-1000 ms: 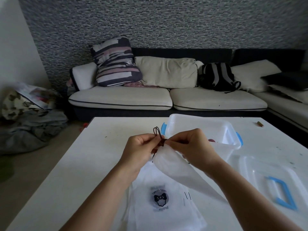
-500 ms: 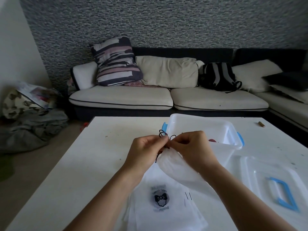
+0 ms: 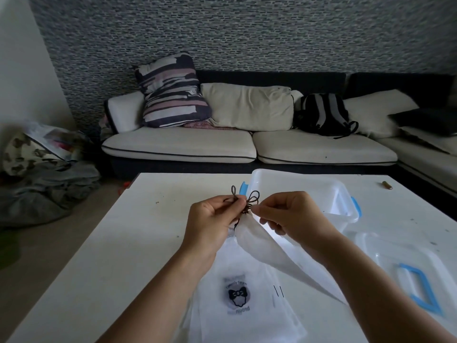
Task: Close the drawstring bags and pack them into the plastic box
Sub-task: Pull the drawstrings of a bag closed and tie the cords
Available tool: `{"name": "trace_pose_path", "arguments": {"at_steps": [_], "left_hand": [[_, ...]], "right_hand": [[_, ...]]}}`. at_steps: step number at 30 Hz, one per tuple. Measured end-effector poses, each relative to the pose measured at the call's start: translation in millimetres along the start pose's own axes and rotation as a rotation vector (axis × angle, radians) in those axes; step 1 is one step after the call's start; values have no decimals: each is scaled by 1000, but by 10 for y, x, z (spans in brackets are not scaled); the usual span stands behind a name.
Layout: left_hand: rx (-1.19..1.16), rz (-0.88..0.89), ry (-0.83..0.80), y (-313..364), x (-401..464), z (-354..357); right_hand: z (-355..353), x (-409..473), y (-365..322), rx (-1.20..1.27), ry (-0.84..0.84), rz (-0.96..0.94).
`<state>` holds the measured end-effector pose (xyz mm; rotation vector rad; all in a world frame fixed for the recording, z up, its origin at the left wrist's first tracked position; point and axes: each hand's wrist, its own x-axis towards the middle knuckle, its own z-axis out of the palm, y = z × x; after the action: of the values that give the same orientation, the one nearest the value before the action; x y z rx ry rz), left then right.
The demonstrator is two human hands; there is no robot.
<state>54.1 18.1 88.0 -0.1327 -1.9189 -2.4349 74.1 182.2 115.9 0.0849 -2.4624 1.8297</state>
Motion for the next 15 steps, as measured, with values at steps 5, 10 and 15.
{"name": "trace_pose_path", "arguments": {"at_steps": [5,10,15], "left_hand": [[93,102,-42,15,-19,-21],[107,173,-27,-10,-16,-17],[118,181,-42,-7,-22,-25]], "right_hand": [[5,-5,14,181,-119,69],[56,-2,26,206,-99,71],[94,-27,5,35,-57,-9]]}}
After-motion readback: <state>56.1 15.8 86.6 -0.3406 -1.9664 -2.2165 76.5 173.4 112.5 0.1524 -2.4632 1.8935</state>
